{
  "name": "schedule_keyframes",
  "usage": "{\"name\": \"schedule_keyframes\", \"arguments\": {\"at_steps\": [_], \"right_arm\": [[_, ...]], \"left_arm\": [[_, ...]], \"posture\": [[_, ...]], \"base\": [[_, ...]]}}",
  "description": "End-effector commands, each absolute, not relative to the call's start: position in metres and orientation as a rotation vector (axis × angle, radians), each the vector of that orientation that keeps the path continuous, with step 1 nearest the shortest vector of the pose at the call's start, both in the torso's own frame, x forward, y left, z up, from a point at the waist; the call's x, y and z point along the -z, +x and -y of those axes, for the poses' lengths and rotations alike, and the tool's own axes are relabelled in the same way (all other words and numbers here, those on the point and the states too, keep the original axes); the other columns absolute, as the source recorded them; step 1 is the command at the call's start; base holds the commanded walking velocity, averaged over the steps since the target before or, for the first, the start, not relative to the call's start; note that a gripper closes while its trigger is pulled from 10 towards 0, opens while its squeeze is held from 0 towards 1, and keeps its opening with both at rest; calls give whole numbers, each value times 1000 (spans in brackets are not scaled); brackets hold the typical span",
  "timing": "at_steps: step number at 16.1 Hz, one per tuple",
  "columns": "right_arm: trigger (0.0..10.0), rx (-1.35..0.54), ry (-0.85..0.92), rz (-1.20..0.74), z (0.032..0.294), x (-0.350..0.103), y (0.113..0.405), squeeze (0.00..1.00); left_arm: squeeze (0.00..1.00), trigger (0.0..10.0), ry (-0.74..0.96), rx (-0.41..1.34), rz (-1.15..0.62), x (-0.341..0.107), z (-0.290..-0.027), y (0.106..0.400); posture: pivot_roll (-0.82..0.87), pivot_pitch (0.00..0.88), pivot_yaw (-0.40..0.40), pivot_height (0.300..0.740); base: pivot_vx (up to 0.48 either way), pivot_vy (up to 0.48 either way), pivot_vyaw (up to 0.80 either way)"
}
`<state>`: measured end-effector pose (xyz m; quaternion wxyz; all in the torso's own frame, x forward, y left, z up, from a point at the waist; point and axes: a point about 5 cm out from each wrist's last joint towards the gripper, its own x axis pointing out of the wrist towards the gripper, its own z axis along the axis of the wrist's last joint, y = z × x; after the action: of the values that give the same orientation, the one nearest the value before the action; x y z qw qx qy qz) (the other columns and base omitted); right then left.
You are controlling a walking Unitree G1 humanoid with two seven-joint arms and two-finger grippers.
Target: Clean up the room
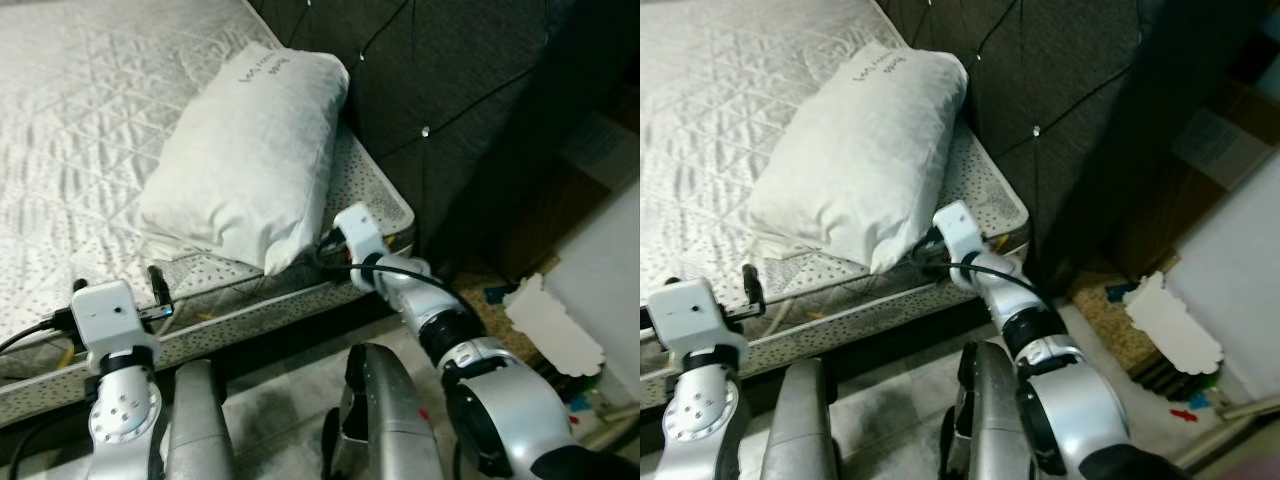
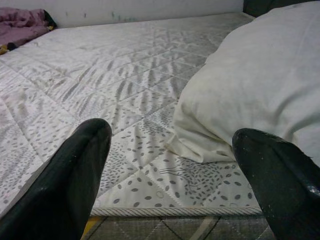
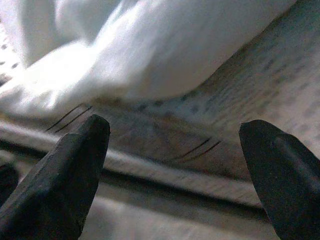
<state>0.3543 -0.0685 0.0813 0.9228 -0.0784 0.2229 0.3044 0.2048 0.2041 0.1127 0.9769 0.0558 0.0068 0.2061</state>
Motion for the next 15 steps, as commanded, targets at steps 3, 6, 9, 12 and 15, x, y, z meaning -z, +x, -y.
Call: {"name": "schedule_keyframes", "arguments": {"at_steps": [3,6,9,12,15], "right_arm": [[10000,-655,-82,-468,56,-94,361,0],[10000,-700,-38,-451,43,-107,365,0],[10000,-754,24,-431,31,-125,370,0],[10000,-671,150,-326,18,-150,380,0],[0,-671,178,-307,4,-157,379,0]], "left_arm": [[0,10000,119,-433,-26,-116,-208,195],[0,10000,126,-438,-39,-119,-209,188],[0,10000,132,-436,-53,-119,-211,184],[0,10000,141,-437,-57,-122,-211,181],[0,10000,150,-450,-62,-124,-214,175]], "posture": [[119,168,-93,557],[143,187,-89,557],[155,190,-82,557],[177,199,-81,557],[204,207,-84,557]], "base": [[0,0,0],[0,0,0],[0,0,0],[0,0,0],[0,0,0]]}}
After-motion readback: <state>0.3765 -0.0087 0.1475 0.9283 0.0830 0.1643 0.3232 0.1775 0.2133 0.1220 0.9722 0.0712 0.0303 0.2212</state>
